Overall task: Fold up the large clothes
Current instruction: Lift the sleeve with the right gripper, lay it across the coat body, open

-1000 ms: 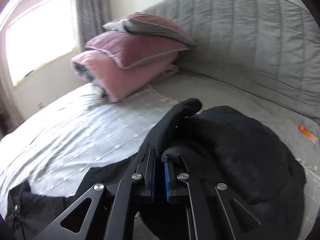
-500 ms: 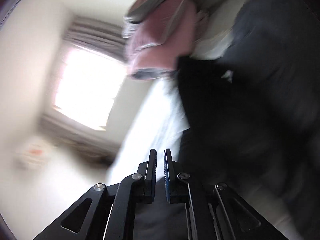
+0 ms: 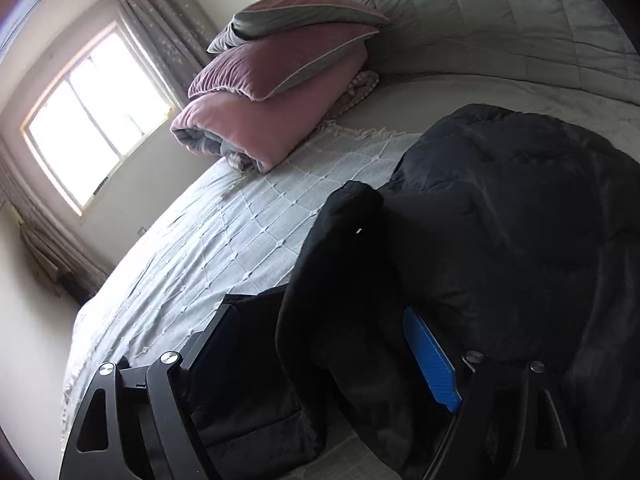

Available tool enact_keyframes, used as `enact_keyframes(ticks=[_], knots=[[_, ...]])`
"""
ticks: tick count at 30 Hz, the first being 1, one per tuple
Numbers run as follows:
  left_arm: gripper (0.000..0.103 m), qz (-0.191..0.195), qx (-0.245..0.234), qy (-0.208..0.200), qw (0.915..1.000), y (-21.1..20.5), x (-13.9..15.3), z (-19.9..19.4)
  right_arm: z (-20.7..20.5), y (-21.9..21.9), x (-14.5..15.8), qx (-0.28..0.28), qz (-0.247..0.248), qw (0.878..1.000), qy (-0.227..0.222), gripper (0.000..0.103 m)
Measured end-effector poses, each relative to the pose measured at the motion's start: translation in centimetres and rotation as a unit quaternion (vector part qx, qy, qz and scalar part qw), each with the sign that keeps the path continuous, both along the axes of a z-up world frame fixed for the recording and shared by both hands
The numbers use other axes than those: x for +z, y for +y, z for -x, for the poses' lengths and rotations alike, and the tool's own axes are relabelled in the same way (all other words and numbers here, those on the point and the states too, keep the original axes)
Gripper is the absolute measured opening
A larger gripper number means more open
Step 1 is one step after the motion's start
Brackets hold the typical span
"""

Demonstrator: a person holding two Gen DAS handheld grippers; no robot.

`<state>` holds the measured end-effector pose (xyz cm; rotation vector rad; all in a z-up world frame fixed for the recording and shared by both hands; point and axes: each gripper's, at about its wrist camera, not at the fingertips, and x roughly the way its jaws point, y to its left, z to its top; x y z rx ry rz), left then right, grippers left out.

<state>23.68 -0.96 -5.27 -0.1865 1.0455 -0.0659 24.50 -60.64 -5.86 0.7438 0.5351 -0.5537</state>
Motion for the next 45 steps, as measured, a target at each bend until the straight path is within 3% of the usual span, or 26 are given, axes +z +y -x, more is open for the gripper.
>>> enact_keyframes(ticks=[4, 5, 6, 7, 9, 11, 13, 16, 20, 22, 24, 27, 30, 31, 34, 36, 38, 41, 43, 45], knots=[[0.103, 0.005, 0.006, 0.009, 0.9999, 0.3, -0.4, -0.3, -4.0, -0.8, -0.2, -0.014, -0.005, 0.999, 0.043, 0.079], [0.103, 0.006, 0.007, 0.009, 0.9999, 0.4, -0.4, -0.3, -4.8, -0.7, 0.0, -0.005, 0.003, 0.999, 0.046, 0.065], [0.103, 0.006, 0.007, 0.008, 0.9999, 0.5, -0.4, -0.3, -5.4, -0.4, 0.4, 0.009, 0.014, 0.999, 0.044, 0.027], [0.103, 0.006, 0.008, 0.007, 0.9999, 0.6, -0.3, -0.3, -5.5, -0.2, 0.8, 0.016, 0.017, 0.999, 0.043, 0.008], [0.103, 0.011, 0.009, 0.005, 0.9999, 0.7, -0.2, -0.3, -5.0, 0.1, 1.8, 0.015, 0.010, 1.000, 0.025, 0.007], [0.103, 0.015, 0.009, 0.004, 0.9998, 0.8, 0.0, -0.2, -3.6, 1.2, 3.5, 0.013, 0.027, 0.999, -0.020, 0.007], [0.103, 0.020, 0.010, 0.005, 0.9997, 1.0, 0.0, -0.2, -3.2, 2.5, 5.0, 0.026, 0.046, 0.998, -0.046, 0.007], [0.103, 0.023, 0.020, 0.005, 0.9995, 1.5, 0.0, -0.4, -2.9, 5.1, 8.4, 0.058, 0.034, 0.992, -0.109, 0.006], [0.103, 0.027, 0.038, 0.010, 0.9989, 2.5, -0.2, -0.6, -4.6, 13.5, 15.1, 0.163, 0.049, 0.963, -0.207, 0.006], [0.103, 0.039, 0.047, 0.012, 0.9981, 3.3, -0.1, -0.6, -6.3, 19.9, 17.8, 0.235, 0.065, 0.943, -0.225, 0.006], [0.103, 0.045, 0.058, 0.010, 0.9973, 4.3, 0.0, -0.7, -8.5, 26.8, 18.4, 0.306, 0.092, 0.922, -0.219, 0.007], [0.103, 0.051, 0.079, 0.013, 0.9955, 5.9, -0.3, -0.9, -11.0, 35.3, 15.6, 0.383, 0.128, 0.900, -0.164, 0.007], [0.103, 0.061, 0.093, 0.018, 0.9936, 7.0, -0.6, -1.1, -13.2, 42.3, 7.6, 0.451, 0.119, 0.882, -0.061, 0.010], [0.103, 0.064, 0.094, 0.020, 0.9933, 7.3, -0.7, -1.2, -13.7, 44.3, 3.6, 0.468, 0.116, 0.876, -0.013, 0.010], [0.103, 0.074, 0.092, 0.020, 0.9928, 7.5, -0.5, -1.2, -14.2, 45.5, -4.3, 0.488, 0.093, 0.865, 0.074, 0.010], [0.103, 0.073, 0.089, 0.015, 0.9933, 7.3, -0.2, -1.2, -13.5, 44.5, -7.4, 0.489, 0.057, 0.866, 0.083, 0.014], [0.103, 0.069, 0.083, 0.013, 0.9941, 7.1, -0.1, -1.2, -13.0, 43.6, -6.8, 0.479, 0.043, 0.874, 0.066, 0.016], [0.103, 0.070, 0.082, 0.015, 0.9940, 7.0, -0.2, -1.1, -13.4, 42.8, -5.1, 0.497, 0.014, 0.865, 0.064, 0.019], [0.103, 0.074, 0.084, 0.017, 0.9936, 7.0, -0.3, -1.2, -11.8, 43.3, -2.8, 0.500, 0.018, 0.865, 0.033, 0.023], [0.103, 0.074, 0.088, 0.017, 0.9933, 7.1, -0.3, -1.3, -10.8, 43.0, -2.0, 0.500, -0.005, 0.866, 0.008, 0.038]])
